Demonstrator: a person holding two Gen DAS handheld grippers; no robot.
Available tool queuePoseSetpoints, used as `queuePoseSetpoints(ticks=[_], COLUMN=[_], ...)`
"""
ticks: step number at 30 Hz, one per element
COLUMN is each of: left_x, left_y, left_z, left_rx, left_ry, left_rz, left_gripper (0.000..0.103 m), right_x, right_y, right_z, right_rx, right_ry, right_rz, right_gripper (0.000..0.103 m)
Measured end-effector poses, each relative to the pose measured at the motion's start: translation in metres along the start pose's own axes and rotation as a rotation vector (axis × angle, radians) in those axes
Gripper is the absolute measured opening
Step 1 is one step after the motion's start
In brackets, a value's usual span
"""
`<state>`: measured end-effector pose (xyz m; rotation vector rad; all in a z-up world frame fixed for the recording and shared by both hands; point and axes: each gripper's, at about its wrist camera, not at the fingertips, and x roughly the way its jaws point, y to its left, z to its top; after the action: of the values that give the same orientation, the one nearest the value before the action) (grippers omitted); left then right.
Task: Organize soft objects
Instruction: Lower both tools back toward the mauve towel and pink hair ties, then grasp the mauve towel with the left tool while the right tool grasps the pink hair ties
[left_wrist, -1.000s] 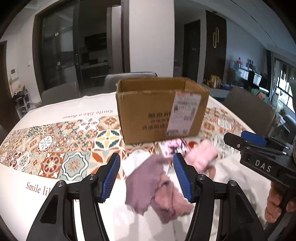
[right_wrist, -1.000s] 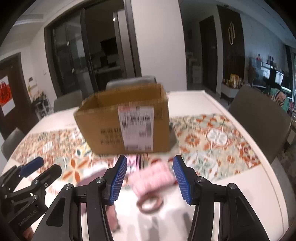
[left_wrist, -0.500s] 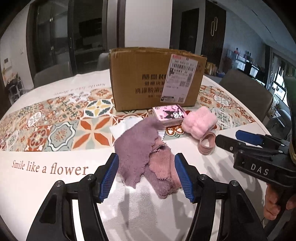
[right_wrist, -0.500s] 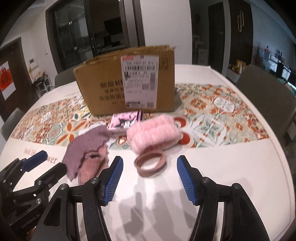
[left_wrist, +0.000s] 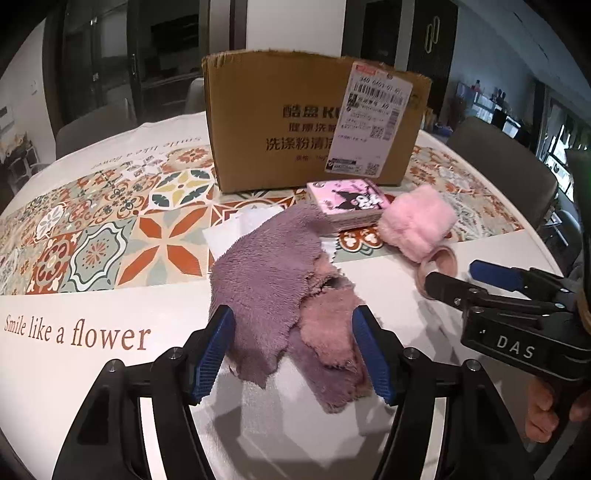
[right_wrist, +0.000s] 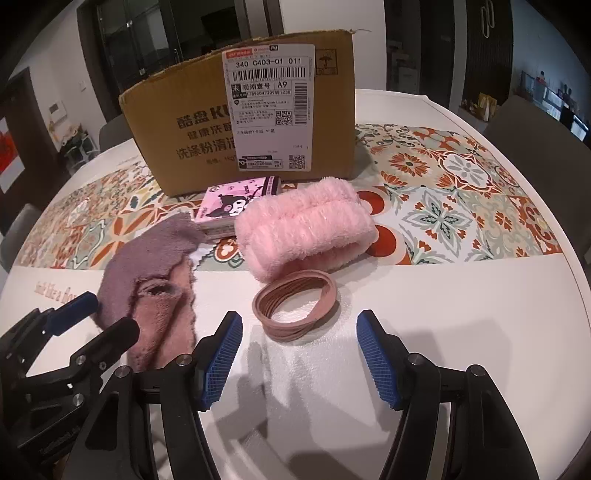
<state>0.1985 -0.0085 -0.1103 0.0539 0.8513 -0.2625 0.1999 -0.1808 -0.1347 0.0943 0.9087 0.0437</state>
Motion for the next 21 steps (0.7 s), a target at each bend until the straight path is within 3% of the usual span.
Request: queuePoseSetpoints(ticks=[8,10,15,17,21], left_x=[0.019,0.019,0.015,0.014,0.011], left_y=[0.003,0.004,0.004,0.005,0.004], left_z=[0.0,-0.001,-0.004,-0.004,-0.005], left_rx=[-0.023,-0.028,-0.029,-0.03,-0.035], left_ry=[0.026,0.021,0.005,0.001,-0.006], left_rz=[0.007,0.016,0.032,0.028,0.031], left_gripper=[0.065,0.06,0.04,0.027,0.015], right_x=[0.009,0.012,0.015,0.015,0.011], right_y=[0.003,0.003,0.006,0.007,0.006], right_z=[0.004,0.004,0.0,0.0,-0.004], right_rx=[-0.024,-0.027,-0.05,-0.054,-0.046], right_ry=[-0.008,-0.003,0.0,0.0,0.008], right_rz=[-0.026,-0.036,-0.068,-0.069,-0.052], right_gripper=[0.065,0.064,0.039,0.033,0.02])
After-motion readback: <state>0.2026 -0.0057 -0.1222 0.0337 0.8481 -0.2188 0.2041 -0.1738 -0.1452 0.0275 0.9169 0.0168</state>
